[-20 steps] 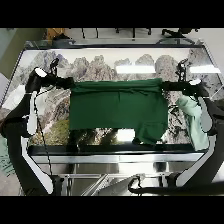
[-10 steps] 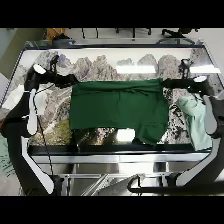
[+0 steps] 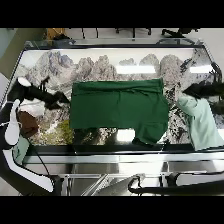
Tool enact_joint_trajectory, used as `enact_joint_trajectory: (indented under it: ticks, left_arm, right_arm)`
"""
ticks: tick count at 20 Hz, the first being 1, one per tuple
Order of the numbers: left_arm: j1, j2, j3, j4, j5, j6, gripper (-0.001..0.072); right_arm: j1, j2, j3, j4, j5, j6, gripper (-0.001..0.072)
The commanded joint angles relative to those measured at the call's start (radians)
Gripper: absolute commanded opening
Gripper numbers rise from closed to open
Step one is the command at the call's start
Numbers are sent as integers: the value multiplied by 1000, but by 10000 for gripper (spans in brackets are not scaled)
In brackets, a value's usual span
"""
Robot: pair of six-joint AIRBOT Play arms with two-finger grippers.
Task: Fold the shirts.
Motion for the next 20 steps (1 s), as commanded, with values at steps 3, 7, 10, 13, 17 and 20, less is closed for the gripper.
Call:
enact_joint_trajectory:
  ticks: [3,7,10,13,17,20]
  left_arm:
    - [-27,87,-354,-13,126,68,688]
    - [-85,87,-370,-64,176,77,394]
    - [-114,88,-325,-84,165,95,17]
    - [-134,87,-286,-81,133,94,16]
    - [-129,87,-297,-87,120,94,16]
    - [-112,88,-312,-87,89,94,16]
  right_arm:
    - [-91,196,-359,-18,52,111,441]
    - [-89,220,-541,-17,52,110,529]
    - [-87,219,-655,-9,-4,95,530]
    - [-87,209,-751,66,-82,45,528]
    - [-19,125,-780,151,-84,7,523]
    - [68,94,-777,241,-83,-39,365]
